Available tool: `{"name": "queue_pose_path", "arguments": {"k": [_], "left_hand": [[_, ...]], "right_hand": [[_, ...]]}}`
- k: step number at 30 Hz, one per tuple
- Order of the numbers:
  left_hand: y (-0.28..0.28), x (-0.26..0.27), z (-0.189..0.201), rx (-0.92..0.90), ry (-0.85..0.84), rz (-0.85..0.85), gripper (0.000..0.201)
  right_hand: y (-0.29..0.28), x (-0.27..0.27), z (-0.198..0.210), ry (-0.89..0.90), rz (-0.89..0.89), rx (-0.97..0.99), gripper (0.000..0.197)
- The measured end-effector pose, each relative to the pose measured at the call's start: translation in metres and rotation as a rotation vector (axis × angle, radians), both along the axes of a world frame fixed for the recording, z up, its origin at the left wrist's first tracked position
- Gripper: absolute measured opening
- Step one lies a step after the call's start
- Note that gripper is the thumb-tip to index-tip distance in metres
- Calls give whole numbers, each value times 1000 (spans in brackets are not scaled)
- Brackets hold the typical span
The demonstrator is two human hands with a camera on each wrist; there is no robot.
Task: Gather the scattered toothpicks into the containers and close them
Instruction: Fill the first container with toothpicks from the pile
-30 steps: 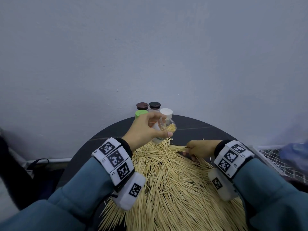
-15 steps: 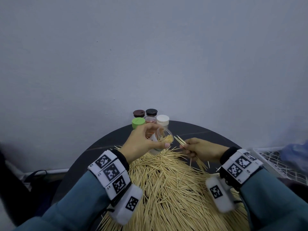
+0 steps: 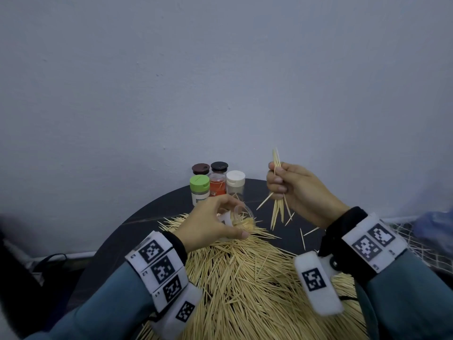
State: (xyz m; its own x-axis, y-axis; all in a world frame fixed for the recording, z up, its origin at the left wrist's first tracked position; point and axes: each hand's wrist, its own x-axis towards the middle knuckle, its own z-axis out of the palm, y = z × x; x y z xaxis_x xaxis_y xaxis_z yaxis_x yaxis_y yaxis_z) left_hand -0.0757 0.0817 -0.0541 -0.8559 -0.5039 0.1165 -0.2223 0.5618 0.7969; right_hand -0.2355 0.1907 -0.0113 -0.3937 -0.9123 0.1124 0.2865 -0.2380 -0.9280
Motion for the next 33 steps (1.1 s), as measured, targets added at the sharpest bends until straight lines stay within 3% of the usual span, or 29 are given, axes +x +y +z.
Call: {"name": "queue_pose_path", "arguments": {"k": [8,21,29,33], "left_hand": [[11,-2,2,-20,-92,-125,52],[14,-2,3,351,14,-83,46],[15,-3,3,465,33,-30,74],[18,-4,4,456,19,-36,50]], "right_hand": [[-11,19,-13,-16,-54,45,24],[-10,27,-23,-25,-183,-38,24],[-9,30,-22,-87,-244,-93,23],[-11,32,-23,-90,-241,-104,22]]}}
